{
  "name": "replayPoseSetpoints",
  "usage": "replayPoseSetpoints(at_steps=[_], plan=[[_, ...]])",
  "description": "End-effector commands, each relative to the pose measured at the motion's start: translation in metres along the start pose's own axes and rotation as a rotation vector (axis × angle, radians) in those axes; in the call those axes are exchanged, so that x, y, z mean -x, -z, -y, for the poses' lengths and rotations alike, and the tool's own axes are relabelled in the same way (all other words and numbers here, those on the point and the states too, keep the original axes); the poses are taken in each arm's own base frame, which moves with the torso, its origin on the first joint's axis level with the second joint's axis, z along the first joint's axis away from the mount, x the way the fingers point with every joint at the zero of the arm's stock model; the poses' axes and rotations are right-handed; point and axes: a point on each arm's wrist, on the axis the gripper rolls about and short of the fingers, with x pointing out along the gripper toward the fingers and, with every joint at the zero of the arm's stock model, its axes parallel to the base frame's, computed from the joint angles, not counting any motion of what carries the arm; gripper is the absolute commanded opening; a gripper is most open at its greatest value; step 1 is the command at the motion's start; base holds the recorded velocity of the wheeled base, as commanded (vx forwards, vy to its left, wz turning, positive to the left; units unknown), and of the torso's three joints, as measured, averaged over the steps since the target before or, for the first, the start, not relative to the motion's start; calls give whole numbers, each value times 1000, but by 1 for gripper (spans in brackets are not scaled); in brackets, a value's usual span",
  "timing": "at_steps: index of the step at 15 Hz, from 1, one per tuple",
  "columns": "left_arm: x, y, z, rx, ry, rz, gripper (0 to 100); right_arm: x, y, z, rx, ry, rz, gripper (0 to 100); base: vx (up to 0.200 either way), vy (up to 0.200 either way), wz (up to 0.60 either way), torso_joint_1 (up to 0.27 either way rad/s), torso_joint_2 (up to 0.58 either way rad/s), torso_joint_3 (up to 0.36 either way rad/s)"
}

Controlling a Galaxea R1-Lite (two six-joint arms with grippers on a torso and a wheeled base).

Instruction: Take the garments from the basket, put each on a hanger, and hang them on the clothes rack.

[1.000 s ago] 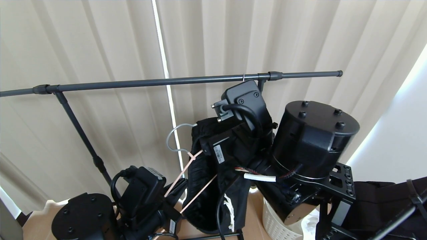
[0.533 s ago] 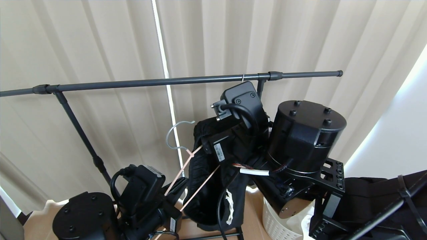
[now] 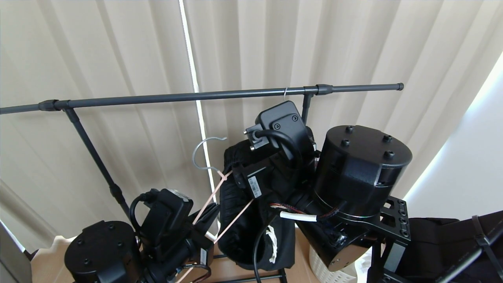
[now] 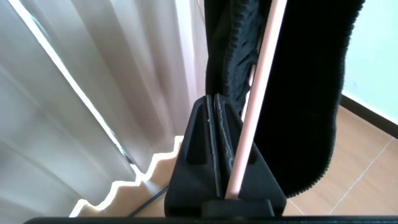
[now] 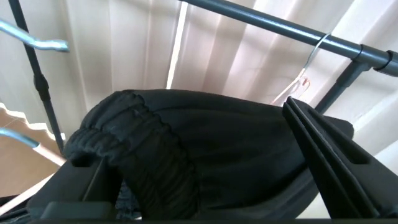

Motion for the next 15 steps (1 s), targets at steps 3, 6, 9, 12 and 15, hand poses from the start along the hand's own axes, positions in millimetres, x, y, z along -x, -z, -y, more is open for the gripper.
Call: replayPoseSetpoints(at_steps=[3,6,9,12,15], plan=[[-9,-3,-3,28,-53,17,0,0,0,0,0,-1,0,100,0,0,0,0,0,0],[-11,-5,-4,36,-61,28,0,0,0,0,0,0,2,100,0,0,0,0,0,0],[-15,-8,-7,44,-93,42,0,1,-1,1,-1,1,2,100,0,0,0,0,0,0],[-18,-6,-10,48,-116,37,0,2,-2,2,-4,2,6,100,0,0,0,0,0,0],[-22,-6,-11,50,-144,38,0,2,-2,2,-4,2,6,100,0,0,0,0,0,0]])
